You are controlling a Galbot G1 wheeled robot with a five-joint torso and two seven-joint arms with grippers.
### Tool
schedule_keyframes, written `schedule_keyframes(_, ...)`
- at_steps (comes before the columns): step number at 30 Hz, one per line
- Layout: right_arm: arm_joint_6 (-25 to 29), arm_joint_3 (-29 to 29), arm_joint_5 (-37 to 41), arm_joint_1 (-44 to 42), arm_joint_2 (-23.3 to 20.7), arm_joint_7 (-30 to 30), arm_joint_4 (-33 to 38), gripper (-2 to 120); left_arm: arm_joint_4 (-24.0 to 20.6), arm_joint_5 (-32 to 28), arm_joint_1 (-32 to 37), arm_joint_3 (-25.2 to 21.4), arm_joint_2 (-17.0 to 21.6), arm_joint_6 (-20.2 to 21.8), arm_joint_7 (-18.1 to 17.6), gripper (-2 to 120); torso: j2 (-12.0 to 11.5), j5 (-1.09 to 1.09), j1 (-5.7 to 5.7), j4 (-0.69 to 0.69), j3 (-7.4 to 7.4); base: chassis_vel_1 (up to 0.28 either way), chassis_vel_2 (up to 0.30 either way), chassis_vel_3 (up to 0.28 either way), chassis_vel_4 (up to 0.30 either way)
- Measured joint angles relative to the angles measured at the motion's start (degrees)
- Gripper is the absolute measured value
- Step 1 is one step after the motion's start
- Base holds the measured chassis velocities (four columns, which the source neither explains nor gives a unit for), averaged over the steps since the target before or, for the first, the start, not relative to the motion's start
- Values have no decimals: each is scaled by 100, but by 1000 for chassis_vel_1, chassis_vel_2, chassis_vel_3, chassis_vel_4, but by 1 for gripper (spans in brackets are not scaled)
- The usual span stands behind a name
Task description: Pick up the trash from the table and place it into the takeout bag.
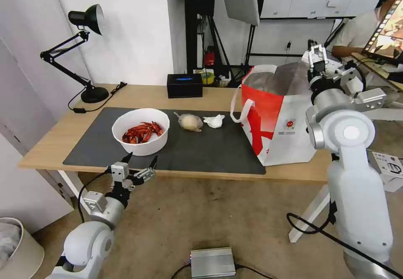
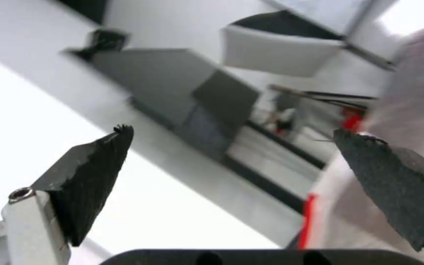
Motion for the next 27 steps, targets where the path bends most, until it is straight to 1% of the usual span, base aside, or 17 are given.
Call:
schedule_keyframes(1,5,-59,-113,-99,-8,-191,64,100,-4,0,10,-8,-7,-11,1,100,0,0,0,0,0,0,0,0,0)
schedule_keyframes(3,5,-239,-569,-407,-25,-766,254,100,-13,-5,35,-37,-15,-27,4,100,0,0,0,1,0,0,0,0,0)
schedule_keyframes(4,5,-239,-569,-407,-25,-766,254,100,-13,-5,35,-37,-15,-27,4,100,0,0,0,1,0,0,0,0,0)
schedule_keyframes(5,5,-318,-812,-547,-30,-982,333,100,-14,-9,42,-53,-16,-34,6,100,0,-1,0,1,0,0,0,0,0)
schedule_keyframes(6,30,-432,-1223,-730,-36,-1217,439,100,-15,-13,45,-68,-12,-45,7,100,0,0,0,1,0,0,0,0,0)
schedule_keyframes(7,30,-432,-1223,-730,-36,-1217,439,100,-15,-13,45,-68,-12,-45,7,100,0,0,0,1,0,0,0,0,0)
schedule_keyframes(8,46,-470,-1410,-817,-41,-1310,490,100,-17,-15,46,-71,-6,-48,8,100,0,-1,0,2,0,0,0,0,0)
schedule_keyframes(10,137,-634,-2256,-1258,-60,-1621,710,100,-22,-31,32,-88,17,-59,8,100,0,0,0,1,0,0,0,0,0)
schedule_keyframes(11,137,-634,-2256,-1258,-60,-1621,710,100,-22,-31,32,-88,17,-59,8,100,0,0,0,1,0,0,0,0,0)
schedule_keyframes(14,338,-741,-3389,-1954,-79,-1833,902,100,-23,-43,17,-96,-1,-65,8,100,0,1,0,0,-1,0,0,0,0)
schedule_keyframes(15,338,-741,-3389,-1954,-79,-1833,902,100,-23,-43,17,-96,-1,-65,8,100,0,1,0,0,-1,0,0,0,0)
schedule_keyframes(17,505,-751,-4012,-2431,-48,-1882,969,100,-16,-45,14,-101,-17,-92,8,100,0,0,-1,-1,0,0,0,0,0)
schedule_keyframes(18,505,-751,-4012,-2431,-48,-1882,969,100,-16,-45,14,-101,-17,-92,8,100,0,0,-1,-1,0,0,0,0,0)
schedule_keyframes(22,749,-780,-4765,-2950,115,-1858,937,100,15,-48,-5,-137,-37,-125,44,100,0,0,0,0,0,0,0,0,0)
schedule_keyframes(26,793,-790,-5009,-3071,218,-1753,857,100,17,-49,1,-170,-38,-126,90,100,0,-1,0,0,0,0,0,0,0)
schedule_keyframes(27,813,-790,-5195,-3136,293,-1670,770,100,17,-52,11,-197,-37,-126,115,100,0,0,0,0,0,0,0,0,0)
